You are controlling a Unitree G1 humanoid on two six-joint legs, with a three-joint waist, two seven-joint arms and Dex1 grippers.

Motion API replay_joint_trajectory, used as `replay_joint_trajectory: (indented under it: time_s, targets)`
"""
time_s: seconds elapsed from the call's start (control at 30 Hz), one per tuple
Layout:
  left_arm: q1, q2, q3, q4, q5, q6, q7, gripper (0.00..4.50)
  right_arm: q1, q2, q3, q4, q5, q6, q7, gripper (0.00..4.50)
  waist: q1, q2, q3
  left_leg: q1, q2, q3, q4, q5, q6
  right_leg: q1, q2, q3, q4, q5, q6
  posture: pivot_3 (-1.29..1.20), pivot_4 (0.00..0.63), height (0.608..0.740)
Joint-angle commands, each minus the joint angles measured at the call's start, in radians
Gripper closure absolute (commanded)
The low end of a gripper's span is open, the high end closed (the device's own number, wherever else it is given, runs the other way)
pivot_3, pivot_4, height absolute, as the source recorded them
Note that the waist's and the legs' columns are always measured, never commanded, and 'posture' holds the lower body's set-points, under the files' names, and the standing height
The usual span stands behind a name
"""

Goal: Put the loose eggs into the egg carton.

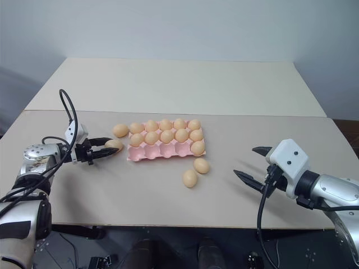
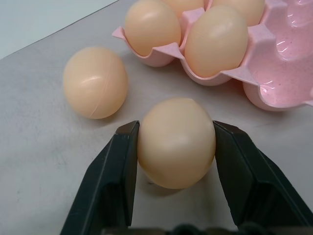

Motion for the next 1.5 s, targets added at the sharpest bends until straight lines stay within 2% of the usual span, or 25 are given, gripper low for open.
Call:
replay_joint_trajectory:
  time_s: [0.03, 0.07, 0.27, 0.47, 0.57, 0.73, 0.9, 1.1, 1.2, 1.4, 1.5]
  targets:
    - [0.0, 0.015, -0.003, -0.001, 0.014, -0.019, 0.008, 2.57, -0.012, 0.0, 0.0, -0.008, -0.006, -0.012, -0.007, 0.0, 0.0, 0.0, 0.0, 0.0, 0.0, 0.0, 0.0, 0.0, 0.0, 0.0, 0.0, 0.0, 0.0, 0.0, 0.0, 0.0, 0.15, 0.74]
    - [0.0, 0.012, 0.0, -0.002, 0.014, -0.02, 0.016, 2.75, -0.016, 0.0, 0.003, -0.008, -0.007, -0.013, -0.008, 0.0, 0.0, 0.0, 0.0, 0.0, 0.0, 0.0, 0.0, 0.0, 0.0, 0.0, 0.0, 0.0, 0.0, 0.0, 0.0, 0.0, 0.15, 0.74]
    - [0.017, 0.033, 0.023, -0.043, -0.025, 0.0, -0.057, 2.75, -0.019, 0.0, 0.003, -0.009, -0.009, -0.013, -0.01, 0.0, -0.001, 0.0, 0.0, 0.0, 0.0, 0.0, 0.0, 0.0, 0.0, 0.0, 0.0, 0.0, 0.0, 0.0, 0.0, 0.0, 0.15, 0.74]
    - [0.076, 0.087, 0.061, -0.215, -0.119, 0.098, -0.184, 2.75, -0.003, 0.003, -0.014, -0.018, -0.011, -0.012, -0.014, 0.0, -0.002, 0.0, 0.0, 0.0, 0.0, 0.0, 0.0, 0.0, 0.0, 0.0, 0.0, 0.0, 0.001, 0.0, 0.0, 0.0, 0.15, 0.74]
    - [0.11, 0.077, 0.085, -0.346, -0.192, 0.176, -0.225, 2.75, -0.004, 0.007, -0.008, -0.016, -0.013, -0.013, -0.019, 0.0, 0.003, 0.0, 0.0, 0.0, 0.0, 0.0, 0.0, 0.0, 0.0, 0.0, 0.0, 0.0, 0.001, 0.0, 0.0, 0.0, 0.15, 0.74]
    - [0.132, 0.019, 0.046, -0.469, -0.213, 0.231, -0.218, 2.75, -0.014, 0.013, 0.007, -0.012, -0.018, -0.018, -0.027, 0.0, 0.006, 0.0, 0.0, 0.0, 0.0, 0.0, 0.001, 0.0, 0.0, 0.0, 0.0, 0.0, 0.0, 0.0, 0.0, 0.0, 0.15, 0.74]
    - [0.111, -0.028, 0.019, -0.467, -0.192, 0.224, -0.195, 2.75, -0.008, 0.024, -0.002, -0.019, -0.019, -0.017, -0.035, 0.0, 0.0, 0.0, 0.0, 0.0, 0.0, 0.0, 0.001, 0.0, 0.0, 0.0, 0.0, 0.0, 0.0, 0.0, 0.0, 0.0, 0.15, 0.74]
    - [0.077, -0.038, -0.027, -0.424, -0.16, 0.193, -0.206, 2.75, 0.037, 0.026, -0.028, -0.042, -0.018, -0.009, -0.037, 0.0, 0.0, 0.0, 0.0, 0.0, 0.0, -0.001, 0.001, 0.0, 0.0, 0.0, 0.0, 0.0, 0.001, 0.0, 0.0, 0.0, 0.15, 0.74]
    - [0.071, -0.024, -0.02, -0.404, -0.168, 0.192, -0.226, 1.98, 0.045, 0.025, -0.037, -0.044, -0.018, -0.005, -0.044, 0.0, -0.002, 0.0, 0.0, 0.0, 0.0, -0.001, 0.001, 0.0, 0.0, 0.0, 0.0, 0.0, 0.0, 0.0, 0.0, 0.0, 0.15, 0.74]
    - [0.063, -0.023, -0.013, -0.395, -0.178, 0.183, -0.244, 0.05, 0.044, 0.03, -0.021, -0.041, -0.021, -0.01, -0.054, 0.0, -0.001, 0.0, 0.0, 0.0, 0.0, -0.001, 0.001, 0.0, 0.0, 0.0, 0.0, 0.0, 0.0, 0.0, 0.0, 0.0, 0.15, 0.74]
    - [0.072, -0.005, -0.002, -0.408, -0.186, 0.185, -0.252, 0.02, 0.036, 0.028, -0.019, -0.034, -0.022, -0.012, -0.051, 0.0, 0.0, 0.0, 0.0, 0.0, 0.0, -0.001, 0.001, 0.0, 0.0, 0.0, 0.0, 0.0, 0.0, 0.0, 0.0, 0.0, 0.15, 0.74]
